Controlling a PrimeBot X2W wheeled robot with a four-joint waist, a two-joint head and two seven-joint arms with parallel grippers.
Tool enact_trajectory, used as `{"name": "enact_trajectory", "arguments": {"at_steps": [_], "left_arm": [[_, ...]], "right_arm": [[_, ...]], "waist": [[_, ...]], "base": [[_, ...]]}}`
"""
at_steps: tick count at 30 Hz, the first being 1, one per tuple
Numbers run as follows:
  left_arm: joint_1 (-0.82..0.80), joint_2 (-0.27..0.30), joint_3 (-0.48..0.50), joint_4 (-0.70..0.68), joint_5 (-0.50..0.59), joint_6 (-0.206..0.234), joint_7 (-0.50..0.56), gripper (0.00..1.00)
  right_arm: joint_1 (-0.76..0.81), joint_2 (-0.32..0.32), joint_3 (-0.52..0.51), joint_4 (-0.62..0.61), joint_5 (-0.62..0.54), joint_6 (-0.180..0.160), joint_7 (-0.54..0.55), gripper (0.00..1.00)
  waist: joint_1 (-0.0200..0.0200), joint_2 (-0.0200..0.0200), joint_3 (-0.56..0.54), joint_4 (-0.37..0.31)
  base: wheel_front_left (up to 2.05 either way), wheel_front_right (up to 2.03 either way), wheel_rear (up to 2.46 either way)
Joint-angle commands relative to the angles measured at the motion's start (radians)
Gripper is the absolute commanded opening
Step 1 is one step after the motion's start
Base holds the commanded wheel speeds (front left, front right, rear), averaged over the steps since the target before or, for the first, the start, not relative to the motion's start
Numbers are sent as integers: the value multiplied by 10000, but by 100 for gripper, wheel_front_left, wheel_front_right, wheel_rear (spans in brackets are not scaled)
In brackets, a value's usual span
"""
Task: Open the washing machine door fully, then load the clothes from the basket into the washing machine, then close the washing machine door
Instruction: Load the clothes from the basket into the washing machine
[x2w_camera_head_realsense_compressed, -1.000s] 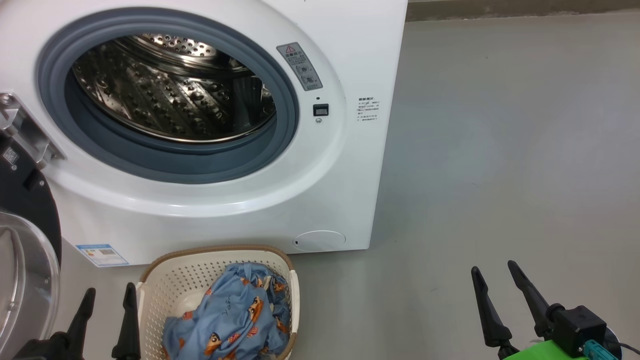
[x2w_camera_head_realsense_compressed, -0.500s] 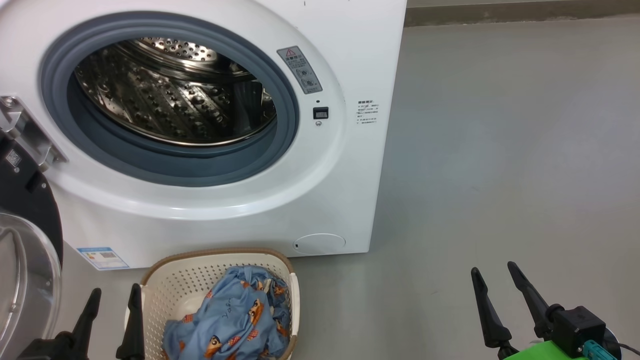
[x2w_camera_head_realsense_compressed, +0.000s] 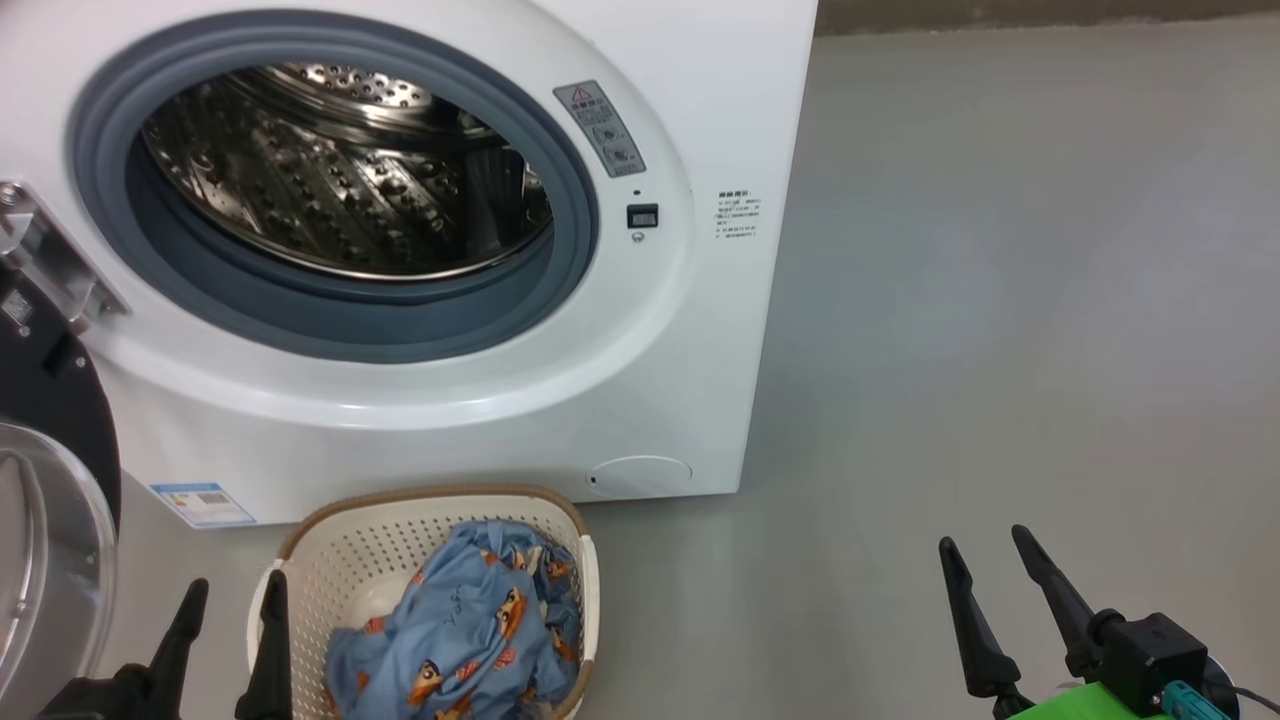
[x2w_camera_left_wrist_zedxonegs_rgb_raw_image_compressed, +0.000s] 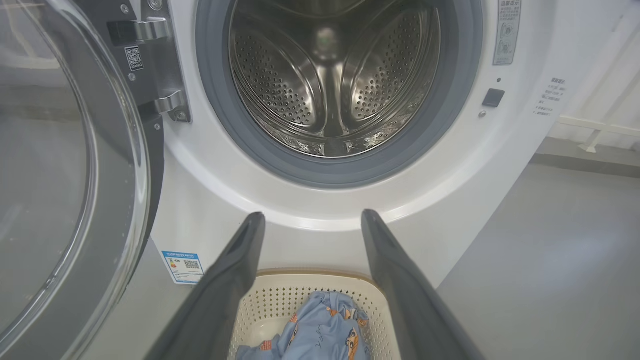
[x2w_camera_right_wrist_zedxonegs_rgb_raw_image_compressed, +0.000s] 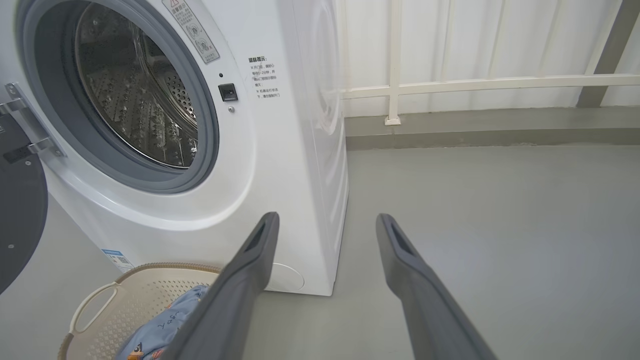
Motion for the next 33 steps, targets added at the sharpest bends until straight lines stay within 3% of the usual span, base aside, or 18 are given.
{"name": "enact_trajectory", "arguments": {"at_steps": [1,23,33], "left_arm": [[-292,308,312,-150,-74,44,-65,100],[-1386,1795,-638,314,-1699,44,-65,100],[-2159,2854,-1166,529,-2308,44,-65,100]], "right_arm": [[-316,-35,309,-199,-75,16,-120,100],[-1089,-35,869,-845,58,16,-120,100],[-1509,-35,1307,-1202,147,16,-120,100]], "waist": [[0,0,141,-21],[0,0,3146,-784],[0,0,4802,-1196]], "base": [[0,0,0],[0,0,0],[0,0,0]]}}
